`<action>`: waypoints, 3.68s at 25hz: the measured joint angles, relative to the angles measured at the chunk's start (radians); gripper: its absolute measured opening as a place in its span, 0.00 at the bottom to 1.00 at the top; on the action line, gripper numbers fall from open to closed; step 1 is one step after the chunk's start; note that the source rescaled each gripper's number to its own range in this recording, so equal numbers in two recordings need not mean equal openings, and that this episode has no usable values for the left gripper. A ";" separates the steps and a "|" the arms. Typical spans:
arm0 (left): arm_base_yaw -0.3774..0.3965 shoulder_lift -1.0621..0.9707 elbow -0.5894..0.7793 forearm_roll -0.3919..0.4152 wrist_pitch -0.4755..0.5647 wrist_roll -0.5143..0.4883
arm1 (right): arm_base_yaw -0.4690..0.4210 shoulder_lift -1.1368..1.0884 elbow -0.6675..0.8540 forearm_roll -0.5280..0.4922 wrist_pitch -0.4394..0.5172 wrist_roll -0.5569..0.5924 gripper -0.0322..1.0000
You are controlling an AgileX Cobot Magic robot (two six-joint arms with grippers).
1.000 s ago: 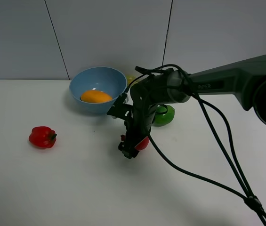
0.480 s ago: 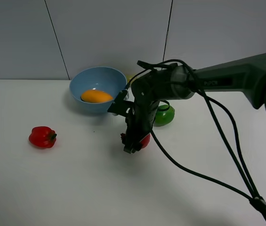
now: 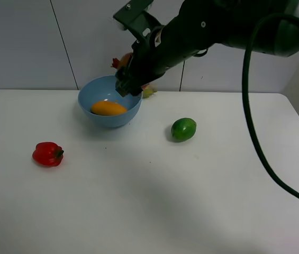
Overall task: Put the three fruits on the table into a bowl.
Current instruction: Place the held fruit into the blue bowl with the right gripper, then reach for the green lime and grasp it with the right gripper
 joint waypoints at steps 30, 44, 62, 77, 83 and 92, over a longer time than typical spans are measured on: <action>0.000 0.000 0.000 0.000 0.000 0.000 | -0.053 0.505 -0.417 -0.004 -0.216 0.019 0.98; 0.000 0.000 0.000 0.000 0.000 0.000 | -0.053 0.288 -0.422 0.011 0.480 0.185 1.00; 0.000 0.000 0.000 0.000 0.000 0.000 | -0.113 0.188 -0.270 -0.134 0.727 0.365 1.00; 0.000 0.000 0.000 0.000 0.000 0.000 | -0.254 0.185 -0.102 -0.070 0.731 0.613 1.00; 0.000 0.000 0.000 0.000 0.000 0.000 | -0.296 0.185 -0.101 -0.065 0.648 0.815 0.94; 0.000 0.000 0.000 0.000 0.000 0.000 | -0.310 0.251 -0.100 -0.076 0.632 0.912 0.92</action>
